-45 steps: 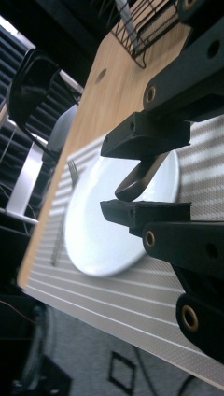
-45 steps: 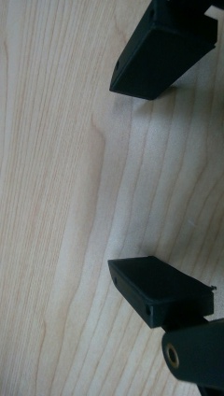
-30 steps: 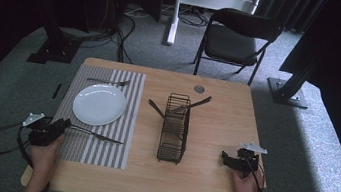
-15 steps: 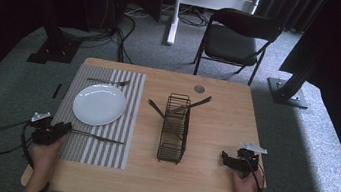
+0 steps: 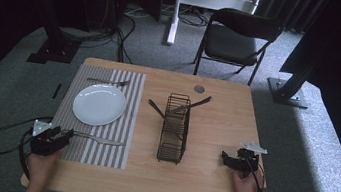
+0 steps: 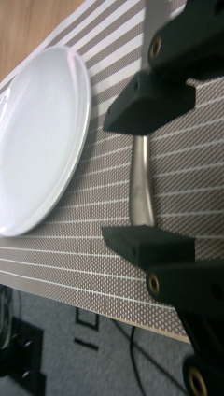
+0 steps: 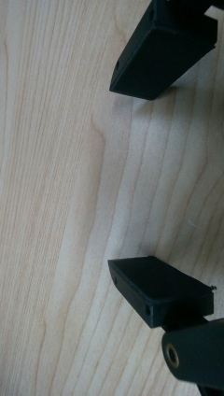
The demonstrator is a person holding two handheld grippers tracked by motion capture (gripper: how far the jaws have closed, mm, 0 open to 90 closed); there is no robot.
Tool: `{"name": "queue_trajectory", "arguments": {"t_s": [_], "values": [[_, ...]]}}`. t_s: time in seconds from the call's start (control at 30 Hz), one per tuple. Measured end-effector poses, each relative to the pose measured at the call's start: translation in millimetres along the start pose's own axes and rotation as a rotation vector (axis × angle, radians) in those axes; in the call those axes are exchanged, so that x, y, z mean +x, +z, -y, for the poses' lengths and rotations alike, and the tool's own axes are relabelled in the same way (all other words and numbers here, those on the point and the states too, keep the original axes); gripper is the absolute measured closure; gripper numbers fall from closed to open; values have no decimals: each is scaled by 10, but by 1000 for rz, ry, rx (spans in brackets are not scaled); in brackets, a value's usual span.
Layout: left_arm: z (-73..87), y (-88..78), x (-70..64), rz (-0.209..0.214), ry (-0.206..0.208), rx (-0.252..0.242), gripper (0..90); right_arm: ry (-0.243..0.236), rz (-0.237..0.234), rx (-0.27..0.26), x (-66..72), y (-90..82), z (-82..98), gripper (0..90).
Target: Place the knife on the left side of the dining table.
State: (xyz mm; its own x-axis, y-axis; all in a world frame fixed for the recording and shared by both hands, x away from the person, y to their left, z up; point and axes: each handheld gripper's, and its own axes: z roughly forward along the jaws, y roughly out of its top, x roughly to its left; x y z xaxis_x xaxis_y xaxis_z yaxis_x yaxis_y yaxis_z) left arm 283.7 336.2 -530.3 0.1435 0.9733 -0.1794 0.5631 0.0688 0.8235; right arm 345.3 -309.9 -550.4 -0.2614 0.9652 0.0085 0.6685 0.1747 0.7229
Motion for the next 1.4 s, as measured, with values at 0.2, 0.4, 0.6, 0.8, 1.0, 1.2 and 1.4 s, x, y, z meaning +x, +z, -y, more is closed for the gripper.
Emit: {"name": "queue_trajectory", "arguments": {"t_s": [0.2,0.4,0.6,0.8,1.0,1.2,1.4], "values": [[77,-78,-129,19,23,49,293,0,0,0,0,0,0,126],[124,-99,-180,50,54,95,132,1,1,0,0,0,1,125],[157,-135,-169,-13,70,81,91,1,1,0,1,0,1,125],[210,-67,-192,-80,153,153,0,2,2,0,1,-1,1,125],[206,-55,-243,-112,162,128,0,4,4,-1,0,-1,1,125],[244,-45,-270,-149,163,127,0,4,4,-1,-1,0,1,125],[252,-45,-277,-223,133,137,0,4,4,-1,-1,-1,1,125]]}}
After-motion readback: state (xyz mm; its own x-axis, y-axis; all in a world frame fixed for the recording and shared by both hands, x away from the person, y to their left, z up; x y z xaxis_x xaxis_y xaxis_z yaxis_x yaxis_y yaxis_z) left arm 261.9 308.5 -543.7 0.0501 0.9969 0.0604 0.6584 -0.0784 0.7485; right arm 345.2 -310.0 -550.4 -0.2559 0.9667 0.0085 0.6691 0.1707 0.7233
